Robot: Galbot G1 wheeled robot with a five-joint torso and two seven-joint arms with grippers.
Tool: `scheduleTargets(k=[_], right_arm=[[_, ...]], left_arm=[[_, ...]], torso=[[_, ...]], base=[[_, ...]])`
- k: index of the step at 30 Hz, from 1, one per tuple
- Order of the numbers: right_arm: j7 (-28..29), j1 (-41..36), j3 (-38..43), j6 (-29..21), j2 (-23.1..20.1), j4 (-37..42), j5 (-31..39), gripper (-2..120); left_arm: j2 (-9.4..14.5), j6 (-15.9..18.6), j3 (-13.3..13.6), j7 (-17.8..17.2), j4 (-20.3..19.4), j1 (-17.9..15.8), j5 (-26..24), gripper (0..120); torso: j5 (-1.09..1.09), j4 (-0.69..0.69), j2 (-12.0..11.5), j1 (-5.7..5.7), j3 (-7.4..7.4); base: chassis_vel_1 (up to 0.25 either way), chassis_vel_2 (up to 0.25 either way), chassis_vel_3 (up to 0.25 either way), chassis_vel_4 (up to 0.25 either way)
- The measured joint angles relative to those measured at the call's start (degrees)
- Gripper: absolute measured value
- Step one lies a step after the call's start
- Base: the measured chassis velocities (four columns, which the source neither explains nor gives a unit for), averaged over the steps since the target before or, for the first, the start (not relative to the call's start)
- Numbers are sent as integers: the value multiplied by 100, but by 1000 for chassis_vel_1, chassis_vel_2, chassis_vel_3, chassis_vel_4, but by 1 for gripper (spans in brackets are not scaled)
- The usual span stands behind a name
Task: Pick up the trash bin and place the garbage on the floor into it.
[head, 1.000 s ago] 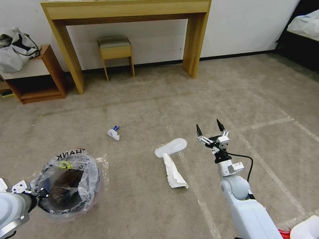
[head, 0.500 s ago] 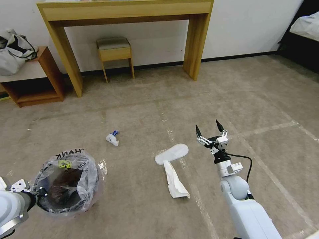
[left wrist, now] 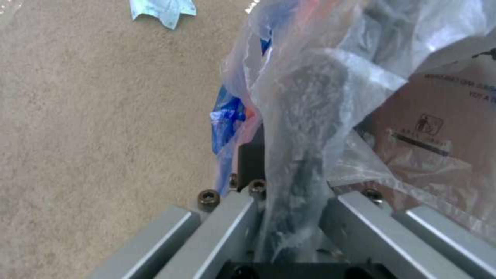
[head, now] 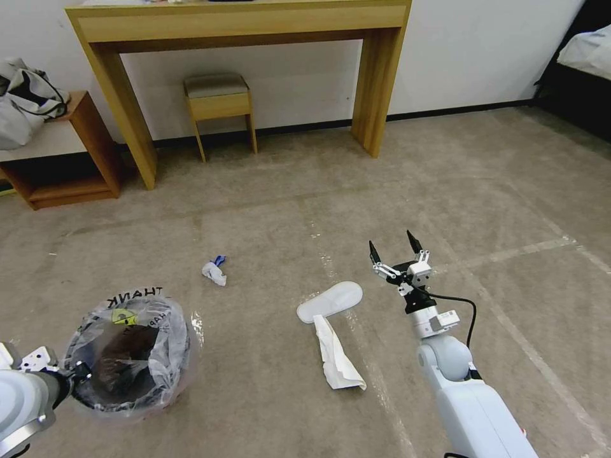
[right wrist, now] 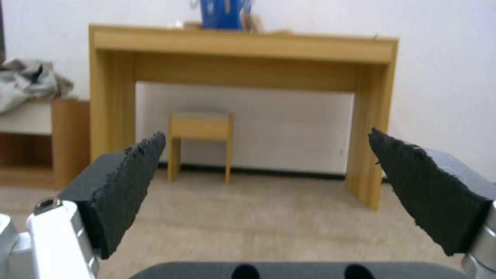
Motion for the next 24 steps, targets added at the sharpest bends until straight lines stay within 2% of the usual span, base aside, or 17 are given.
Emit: scheduleTargets(k=[3,5,6,8,9,12,15,17,18,21,22,24], right_arm=[[-14,18,-66,-123,-72,-6,80,100],[2,119,-426,-687,-536,-18,551,100],[2,119,-426,-687,-536,-18,551,100],[26,296,-744,-1069,-878,-139,907,100],[26,296,-744,-1069,-878,-139,907,100],[17,673,-1323,-1512,-1194,-377,1381,100],[30,728,-1430,-1593,-1242,-387,1485,100],[251,1021,-2020,-2185,-1530,-362,1993,100],[251,1021,-2020,-2185,-1530,-362,1993,100],[479,1372,-2512,-2905,-1735,-312,2355,100],[479,1372,-2512,-2905,-1735,-312,2355,100],[696,1701,-2826,-3409,-1826,-299,2737,100]], left_arm=[[-2,-1,-4,0,-10,10,5,0],[-28,-1,-16,0,-32,44,39,0],[-28,-1,-16,0,-32,44,39,0],[-65,-1,-15,5,-52,61,66,0],[-65,-1,-15,5,-52,61,66,0],[-102,-2,-5,9,-81,66,93,0],[-102,-1,-5,9,-82,68,95,0],[-86,-1,-19,9,-88,85,97,0],[-86,-1,-19,9,-88,85,97,0],[-77,2,-23,13,-89,85,102,0],[-77,2,-23,13,-89,85,102,0],[-97,15,-16,28,-85,88,137,0]], torso=[[1,0,0,0,0],[0,0,0,0,0],[0,0,0,0,0],[0,-1,0,0,0],[0,-1,0,0,0],[1,1,0,0,0],[0,1,0,0,0],[0,0,-1,0,0],[0,0,-1,0,0],[0,-1,0,0,0],[0,-1,0,0,0],[-1,0,0,0,0]], base=[[0,0,0,0],[0,0,0,0],[0,0,0,0],[0,0,0,0],[0,0,0,0],[0,0,0,0],[0,0,0,0],[0,0,0,0],[0,0,0,0],[0,0,0,0],[0,0,0,0],[0,0,0,0]])
